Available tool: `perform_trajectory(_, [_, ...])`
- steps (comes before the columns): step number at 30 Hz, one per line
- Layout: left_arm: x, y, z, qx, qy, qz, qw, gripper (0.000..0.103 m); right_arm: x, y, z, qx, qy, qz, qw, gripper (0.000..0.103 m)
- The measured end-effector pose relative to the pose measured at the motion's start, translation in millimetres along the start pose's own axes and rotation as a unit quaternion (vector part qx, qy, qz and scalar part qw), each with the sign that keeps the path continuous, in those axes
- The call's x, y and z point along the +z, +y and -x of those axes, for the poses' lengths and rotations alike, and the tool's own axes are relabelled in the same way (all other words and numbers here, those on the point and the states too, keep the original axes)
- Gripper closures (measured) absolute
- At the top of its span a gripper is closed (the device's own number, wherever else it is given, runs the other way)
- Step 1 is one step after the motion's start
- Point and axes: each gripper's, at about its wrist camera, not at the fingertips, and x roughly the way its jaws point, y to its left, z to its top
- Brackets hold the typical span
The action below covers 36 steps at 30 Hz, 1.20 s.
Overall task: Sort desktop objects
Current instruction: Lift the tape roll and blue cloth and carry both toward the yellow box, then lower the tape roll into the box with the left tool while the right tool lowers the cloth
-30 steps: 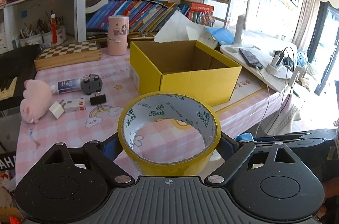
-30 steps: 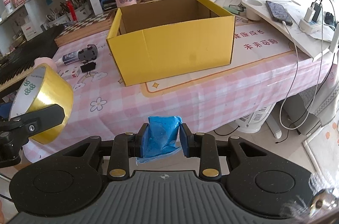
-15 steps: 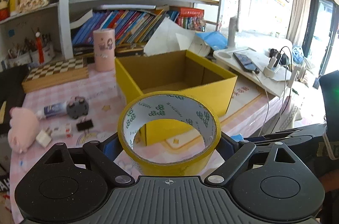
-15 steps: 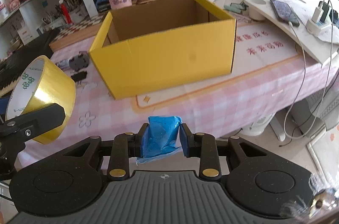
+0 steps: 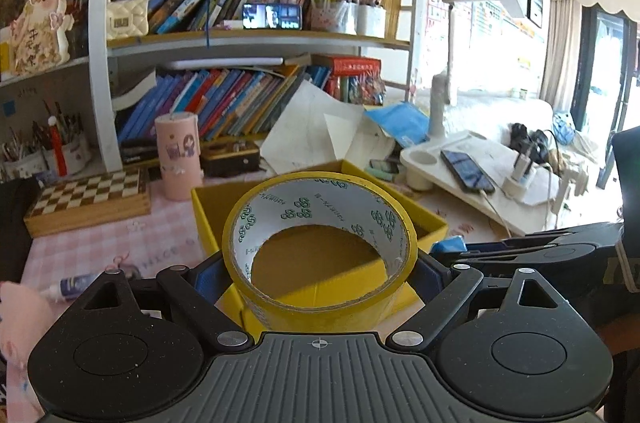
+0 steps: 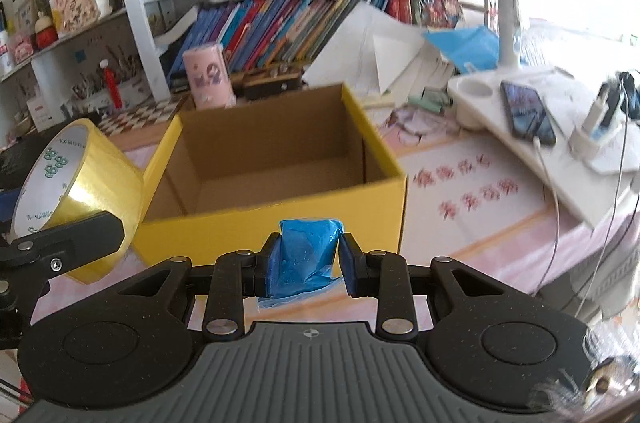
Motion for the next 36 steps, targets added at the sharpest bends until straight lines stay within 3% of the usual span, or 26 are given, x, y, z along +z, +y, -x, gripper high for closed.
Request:
perform_trajectory(13, [37, -7, -61, 0.059, -0.009, 0.006, 0.9982, 0.011, 62, -35, -39, 0.039, -0.035, 0.052, 0.997, 0.075])
perform_trajectory(18, [46, -8, -98, 0.072, 0.023, -0.002, 0.9971, 0.011, 83, -40, -65, 0.054, -0.037, 0.081, 0.995, 0.075])
perform_trajectory(21, [49, -7, -126, 0.074, 0.069, -0.008, 0.9948, 0.011, 98, -40, -83, 0.064, -0.032, 0.100, 0.992, 0.075])
perform_trajectory(28, [42, -1, -165, 0.061, 0.136, 0.018, 0.9887, 0.011, 119, -31, -127, 0.101, 0.015, 0.156, 0.982, 0.075])
perform_trajectory(36, [26, 3, -187, 0.062, 0.197, 0.035, 0.9777, 0.011, 109, -7, -172, 0.132, 0.100, 0.243, 0.956, 0.075])
